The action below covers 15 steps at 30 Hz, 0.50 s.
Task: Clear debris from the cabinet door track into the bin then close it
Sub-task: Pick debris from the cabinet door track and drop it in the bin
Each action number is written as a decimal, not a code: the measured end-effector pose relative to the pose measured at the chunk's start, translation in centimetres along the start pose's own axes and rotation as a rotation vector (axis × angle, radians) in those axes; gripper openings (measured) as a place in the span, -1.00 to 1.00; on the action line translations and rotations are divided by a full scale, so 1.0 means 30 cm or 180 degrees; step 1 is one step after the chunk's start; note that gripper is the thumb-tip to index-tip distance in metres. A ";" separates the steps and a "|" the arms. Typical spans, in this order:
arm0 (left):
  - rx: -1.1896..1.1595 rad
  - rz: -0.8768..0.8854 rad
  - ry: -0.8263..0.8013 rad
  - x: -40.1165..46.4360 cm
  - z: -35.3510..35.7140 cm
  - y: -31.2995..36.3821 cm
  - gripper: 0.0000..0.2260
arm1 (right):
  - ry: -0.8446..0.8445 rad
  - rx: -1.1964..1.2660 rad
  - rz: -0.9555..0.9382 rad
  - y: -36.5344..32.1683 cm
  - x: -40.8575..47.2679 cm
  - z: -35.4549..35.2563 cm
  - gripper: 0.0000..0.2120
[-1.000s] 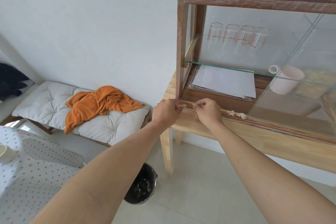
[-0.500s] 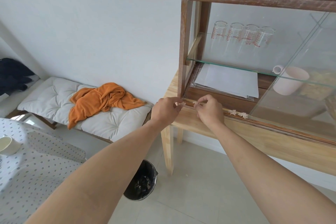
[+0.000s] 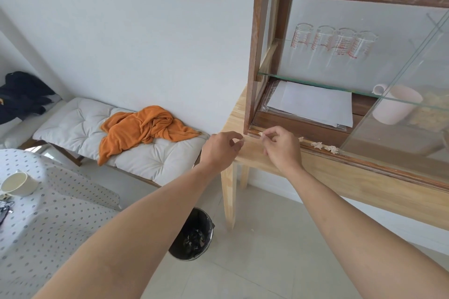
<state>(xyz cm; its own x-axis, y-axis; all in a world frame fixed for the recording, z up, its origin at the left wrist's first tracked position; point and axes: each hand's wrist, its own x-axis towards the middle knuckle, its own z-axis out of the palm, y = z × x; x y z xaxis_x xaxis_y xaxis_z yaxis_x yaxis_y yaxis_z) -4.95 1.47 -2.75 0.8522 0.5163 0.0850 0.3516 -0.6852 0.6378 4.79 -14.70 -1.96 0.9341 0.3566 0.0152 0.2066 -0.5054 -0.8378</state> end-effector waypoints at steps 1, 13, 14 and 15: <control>0.0001 -0.0019 -0.0005 -0.016 -0.008 -0.017 -0.81 | -0.0051 0.0056 -0.0014 -0.002 -0.024 0.014 -0.91; 0.0175 -0.0873 0.0132 -0.296 -0.192 -0.393 -0.84 | -0.1070 -0.0206 -0.0160 -0.038 -0.293 0.332 -0.88; 0.0159 -0.0996 0.0131 -0.322 -0.195 -0.433 -0.84 | -0.1190 -0.0278 -0.0170 -0.029 -0.310 0.376 -0.89; 0.0148 -0.1117 0.0125 -0.350 -0.192 -0.474 -0.83 | -0.1292 -0.0344 -0.0182 -0.018 -0.328 0.422 -0.90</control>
<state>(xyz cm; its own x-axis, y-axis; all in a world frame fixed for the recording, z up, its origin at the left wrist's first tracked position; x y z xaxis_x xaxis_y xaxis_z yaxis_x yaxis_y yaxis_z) -21.14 8.75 -8.32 0.6610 0.7432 -0.1031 0.6383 -0.4847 0.5980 -8.19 -7.98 -8.56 0.7343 0.6561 -0.1742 0.3043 -0.5475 -0.7795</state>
